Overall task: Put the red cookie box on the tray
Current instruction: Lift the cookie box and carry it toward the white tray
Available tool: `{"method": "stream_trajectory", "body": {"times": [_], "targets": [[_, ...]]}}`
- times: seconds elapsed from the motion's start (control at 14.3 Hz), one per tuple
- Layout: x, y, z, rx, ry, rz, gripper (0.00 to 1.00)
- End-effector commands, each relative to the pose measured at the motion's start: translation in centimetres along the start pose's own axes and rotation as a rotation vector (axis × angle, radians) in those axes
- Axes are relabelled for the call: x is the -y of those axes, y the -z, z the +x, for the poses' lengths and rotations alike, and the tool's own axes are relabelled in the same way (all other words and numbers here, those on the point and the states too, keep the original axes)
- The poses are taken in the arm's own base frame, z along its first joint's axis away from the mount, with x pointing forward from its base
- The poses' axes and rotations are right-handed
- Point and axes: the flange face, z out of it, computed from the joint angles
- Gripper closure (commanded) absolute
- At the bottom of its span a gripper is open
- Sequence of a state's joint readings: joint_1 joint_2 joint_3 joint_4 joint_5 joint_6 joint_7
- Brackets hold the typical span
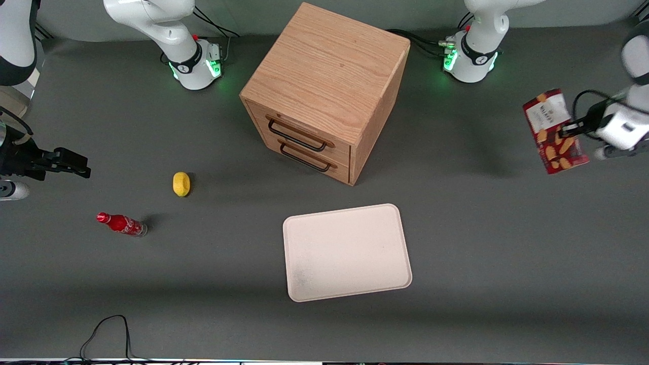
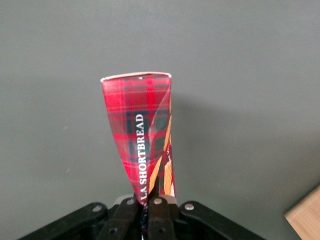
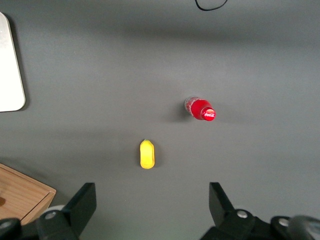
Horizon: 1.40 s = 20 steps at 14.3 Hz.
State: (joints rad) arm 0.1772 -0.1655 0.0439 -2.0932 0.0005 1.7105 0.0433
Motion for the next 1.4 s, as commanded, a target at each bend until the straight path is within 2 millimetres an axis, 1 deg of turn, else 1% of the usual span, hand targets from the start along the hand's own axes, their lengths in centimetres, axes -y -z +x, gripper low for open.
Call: {"method": "stream_trajectory", "body": {"times": [0.0,0.07,0.14,0.28,0.35,0.42,0.49,0.56,0.63,0.77,0.84,0.91,0.98,1.12,1.19,1.33], "targets": [[-0.1,7.6,-0.2,0.006,-0.021,0.026,1.00],[-0.1,9.1,-0.3,0.010,-0.020,0.026,1.00],[-0.1,9.9,-0.5,0.008,-0.022,0.027,1.00],[-0.2,10.1,-0.4,0.005,-0.022,0.027,1.00],[-0.5,10.7,-0.5,-0.008,-0.015,0.023,1.00],[-1.7,11.5,-0.4,-0.015,-0.025,0.022,1.00],[-3.4,12.0,0.0,-0.004,-0.032,0.026,1.00],[-4.4,12.3,1.0,0.002,-0.007,0.022,1.00],[-6.1,12.4,2.1,0.006,0.008,-0.003,1.00],[-11.4,12.7,3.9,0.000,0.056,-0.038,1.00],[-15.2,12.6,4.8,-0.003,0.094,-0.037,1.00],[-18.7,12.1,5.7,0.002,0.129,-0.041,1.00],[-22.1,11.3,6.4,0.013,0.146,-0.045,1.00],[-28.1,9.6,7.4,0.011,0.177,-0.064,1.00],[-31.1,8.6,7.7,-0.001,0.184,-0.068,1.00],[-35.5,6.7,7.6,-0.031,0.184,-0.060,1.00]]}}
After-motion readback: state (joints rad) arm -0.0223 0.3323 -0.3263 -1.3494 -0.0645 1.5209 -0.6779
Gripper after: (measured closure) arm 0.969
